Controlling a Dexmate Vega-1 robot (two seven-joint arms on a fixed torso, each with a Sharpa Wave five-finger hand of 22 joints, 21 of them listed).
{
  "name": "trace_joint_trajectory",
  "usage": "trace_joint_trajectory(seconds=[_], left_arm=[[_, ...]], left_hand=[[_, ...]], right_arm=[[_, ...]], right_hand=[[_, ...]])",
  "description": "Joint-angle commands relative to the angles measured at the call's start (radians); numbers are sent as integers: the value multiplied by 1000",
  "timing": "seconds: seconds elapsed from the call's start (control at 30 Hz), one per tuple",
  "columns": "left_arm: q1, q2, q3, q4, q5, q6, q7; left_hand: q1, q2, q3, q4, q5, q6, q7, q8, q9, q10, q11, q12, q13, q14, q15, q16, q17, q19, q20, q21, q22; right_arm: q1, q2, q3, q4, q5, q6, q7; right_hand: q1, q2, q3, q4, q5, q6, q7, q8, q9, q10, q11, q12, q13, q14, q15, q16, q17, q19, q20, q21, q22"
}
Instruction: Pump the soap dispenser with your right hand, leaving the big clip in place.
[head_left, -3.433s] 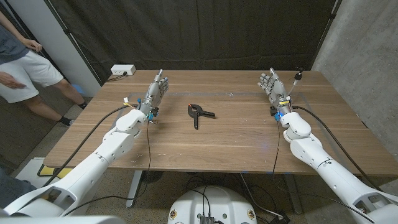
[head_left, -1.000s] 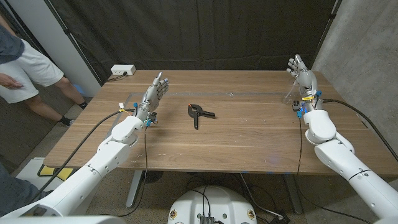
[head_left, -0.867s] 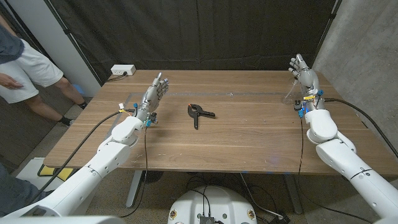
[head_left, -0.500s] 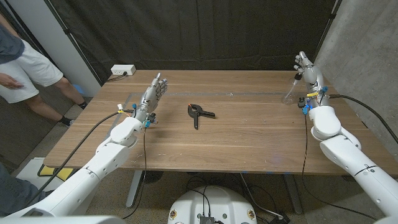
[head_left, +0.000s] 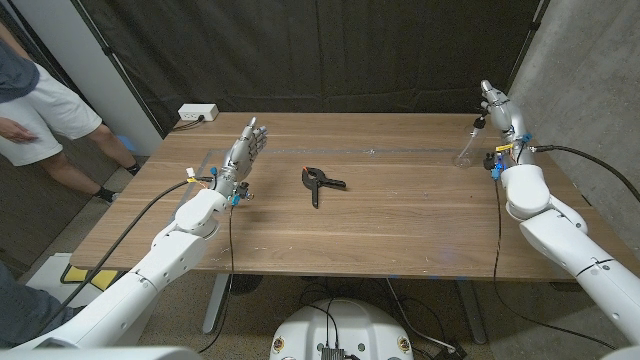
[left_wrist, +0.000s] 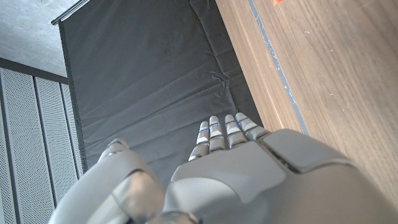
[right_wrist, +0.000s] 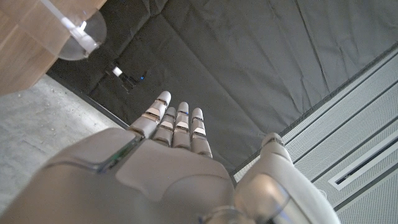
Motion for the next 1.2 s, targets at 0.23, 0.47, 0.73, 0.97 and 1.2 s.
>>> trace_joint_trajectory(seconds=[0.23, 0.47, 0.73, 0.97, 1.2], left_arm=[[9, -1, -8, 1, -3, -26, -7], [20, 5, -15, -13, 5, -32, 2], [36, 3, -21, -22, 1, -34, 12], [43, 6, -25, -25, -2, -32, 13], [46, 12, -29, -28, -2, -27, 12]], left_hand=[[6, 6, -4, -5, -2, 2, -2, -3, 2, 6, -1, -2, 6, 6, -5, -3, 4, -2, 9, -6, 3], [8, 7, -5, -5, -4, 2, -4, -5, 2, 6, 1, -4, 6, 7, -5, -3, 4, -2, 9, -8, 3], [9, 8, -7, -5, -6, 4, -4, -7, 3, 6, 0, -7, 6, 6, -6, -5, 4, -4, 9, -10, 3], [10, 9, -7, -5, -7, 4, -4, -8, 3, 8, -5, -8, 6, 6, -8, -5, 5, -4, 11, -12, 3], [12, 10, -8, -5, -8, 5, -6, -9, 3, 9, -4, -9, 6, 7, -8, -5, 5, -4, 13, -13, 3]], right_arm=[[25, -68, -26, -33, -107, -164, -64], [36, -95, -40, -47, -141, -240, -73], [64, -140, -86, -69, -199, -354, -57], [102, -164, -143, -76, -249, -442, -39], [110, -180, -172, -90, -268, -505, -30]], right_hand=[[13, 7, 2, -3, 1, -12, -20, -12, 3, -23, -13, -9, 4, -7, -9, -1, 2, -8, -4, -1, 2], [16, 12, 2, -5, 1, -8, -55, -11, 3, -6, -34, -5, 4, -3, -18, 2, 2, -7, -7, -2, 2], [15, 15, 0, -4, 1, -12, -24, -13, 3, -6, -27, -6, 3, -8, -15, 1, 3, -10, -10, -4, 3], [14, 15, -2, -3, 1, -6, -22, -11, 3, 13, -33, -1, 3, -7, -25, 1, 3, -10, -16, -4, 3], [9, 17, -5, 0, 0, -10, -25, -13, 3, 3, -36, -6, 3, -24, -22, -3, 4, -26, -15, -10, 3]])
